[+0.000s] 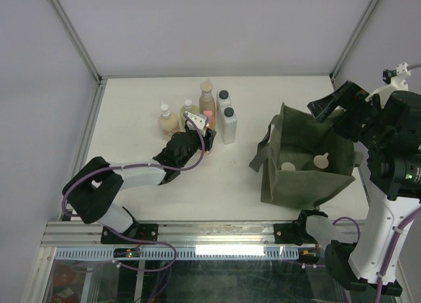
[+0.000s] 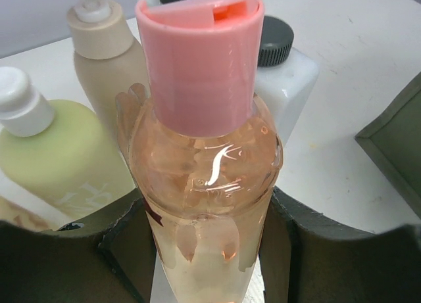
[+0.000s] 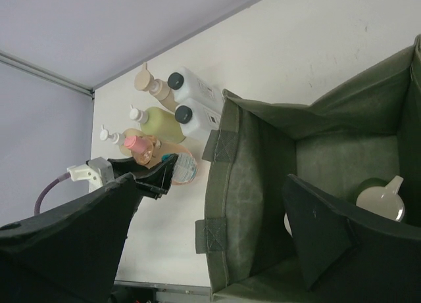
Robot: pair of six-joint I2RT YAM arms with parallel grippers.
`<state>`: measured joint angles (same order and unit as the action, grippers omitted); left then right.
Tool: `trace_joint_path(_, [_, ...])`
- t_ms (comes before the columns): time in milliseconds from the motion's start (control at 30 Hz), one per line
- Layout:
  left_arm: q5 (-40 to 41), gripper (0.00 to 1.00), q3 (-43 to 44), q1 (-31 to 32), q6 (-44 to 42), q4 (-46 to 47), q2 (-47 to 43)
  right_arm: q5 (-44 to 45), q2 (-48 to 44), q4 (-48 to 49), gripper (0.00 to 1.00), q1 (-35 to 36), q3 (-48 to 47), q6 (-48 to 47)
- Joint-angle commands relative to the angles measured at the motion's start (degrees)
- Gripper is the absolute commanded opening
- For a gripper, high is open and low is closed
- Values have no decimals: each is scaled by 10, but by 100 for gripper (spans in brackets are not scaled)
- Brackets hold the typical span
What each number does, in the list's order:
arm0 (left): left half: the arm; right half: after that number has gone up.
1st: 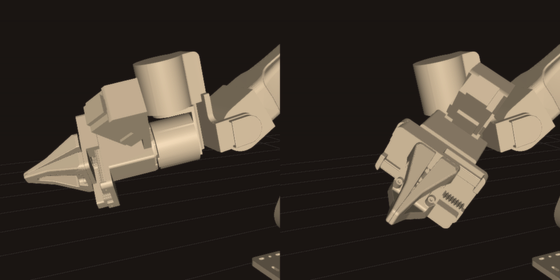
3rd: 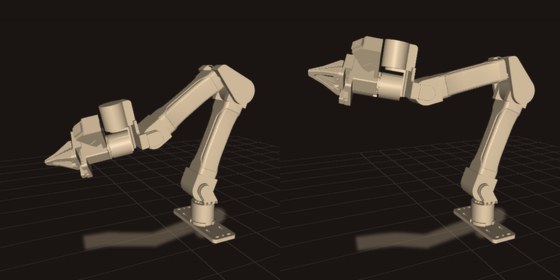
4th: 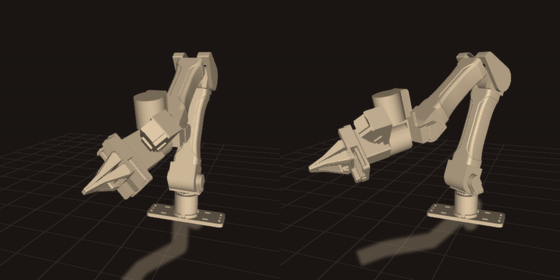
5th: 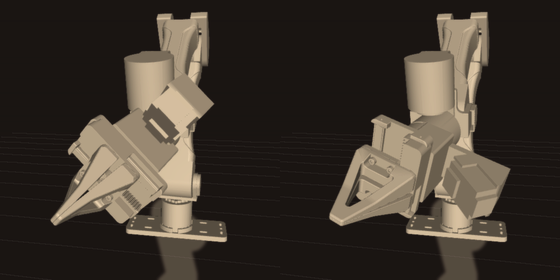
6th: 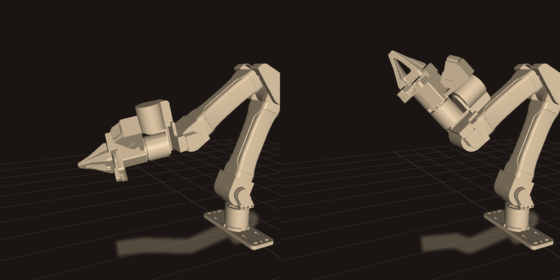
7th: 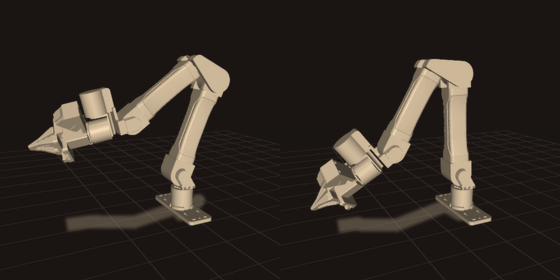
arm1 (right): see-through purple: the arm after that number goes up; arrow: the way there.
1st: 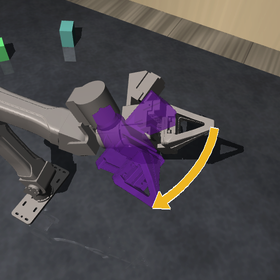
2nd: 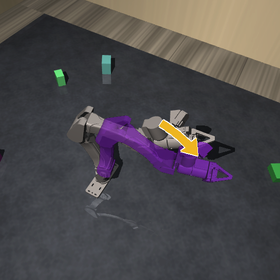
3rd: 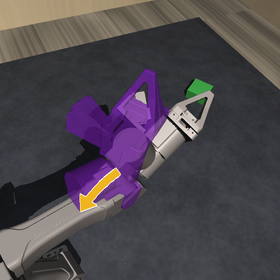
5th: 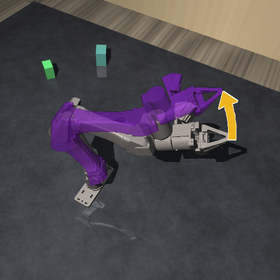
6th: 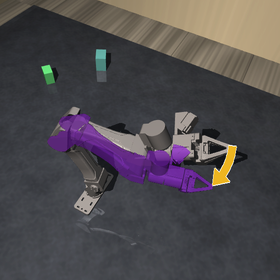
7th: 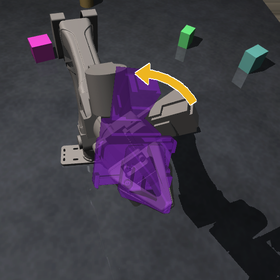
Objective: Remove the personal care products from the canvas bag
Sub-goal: Place the care product at the center of the board.
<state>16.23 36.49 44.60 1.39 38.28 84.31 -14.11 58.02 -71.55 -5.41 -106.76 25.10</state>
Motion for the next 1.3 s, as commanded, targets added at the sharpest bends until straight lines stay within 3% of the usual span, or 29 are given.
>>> trace_joint_path(0, [-59,25,37,-18,-23,202,36,-16,-1,-20,95,1,3,-21])
trace_joint_path(433, [-111,32,22,-48,-19,329,136,-19,14,-76,97,2,-28,-55])
trace_joint_path(733, [-114,74,-42,-50,-11,325,111,-33,13,-61,97,2,-20,-47])
trace_joint_path(933, [-124,99,-78,-53,-10,238,35,-38,-6,-41,98,1,13,-37])
trace_joint_path(1067, [-150,99,-124,-53,24,153,-72,-26,-26,-20,98,2,47,-29])
trace_joint_path(1267, [-188,99,-159,-53,91,-93,-309,-25,-61,24,99,2,115,-1])
